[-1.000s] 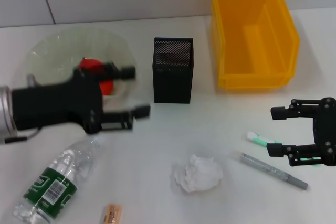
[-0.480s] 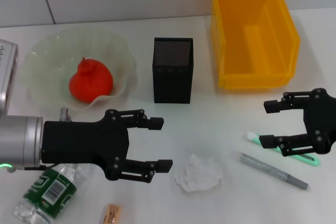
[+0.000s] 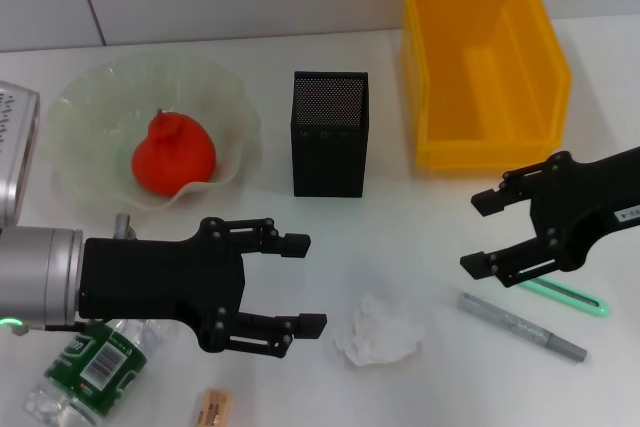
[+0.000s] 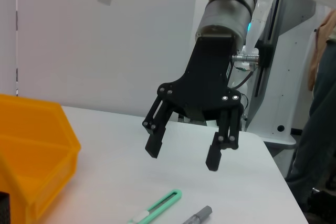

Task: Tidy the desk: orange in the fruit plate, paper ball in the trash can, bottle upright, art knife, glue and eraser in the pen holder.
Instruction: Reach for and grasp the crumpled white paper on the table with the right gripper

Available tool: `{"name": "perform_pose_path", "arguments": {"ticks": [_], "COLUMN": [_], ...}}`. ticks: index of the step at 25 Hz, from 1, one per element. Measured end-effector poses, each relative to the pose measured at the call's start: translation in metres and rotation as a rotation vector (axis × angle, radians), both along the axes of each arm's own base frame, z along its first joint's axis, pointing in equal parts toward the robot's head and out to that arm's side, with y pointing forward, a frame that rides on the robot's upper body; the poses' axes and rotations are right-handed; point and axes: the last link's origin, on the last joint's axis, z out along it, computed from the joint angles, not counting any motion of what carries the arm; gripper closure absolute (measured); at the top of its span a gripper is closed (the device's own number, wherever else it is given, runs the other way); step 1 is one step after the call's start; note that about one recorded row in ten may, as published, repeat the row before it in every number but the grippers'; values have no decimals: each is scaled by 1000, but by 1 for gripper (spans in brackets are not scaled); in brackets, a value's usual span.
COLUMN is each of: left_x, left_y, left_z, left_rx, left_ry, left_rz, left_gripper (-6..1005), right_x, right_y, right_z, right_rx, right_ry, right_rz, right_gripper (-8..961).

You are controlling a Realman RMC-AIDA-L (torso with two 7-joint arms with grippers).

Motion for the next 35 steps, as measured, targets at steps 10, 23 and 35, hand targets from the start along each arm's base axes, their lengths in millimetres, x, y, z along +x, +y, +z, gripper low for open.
{"name": "perform_pose_path", "arguments": {"ticks": [10,23,35], "left_x": [-2,-15,-29], "left_y": [-3,-1,-2], "left_z": [0,-3,-2], "left_rx": [-7,18,27], "left_ry": [1,56,116], "left_rz": [5,37,62], "left_gripper": [172,173,174], "right_x": [-19,-14,-15], "right_y": [0,-2,0], "right_z": [-28,-53,-70], "right_rx": [-87,-131,-137], "right_ry": [-141,-168,-184], "right_rz": [-12,-15,17], "right_gripper": [187,187,187]}}
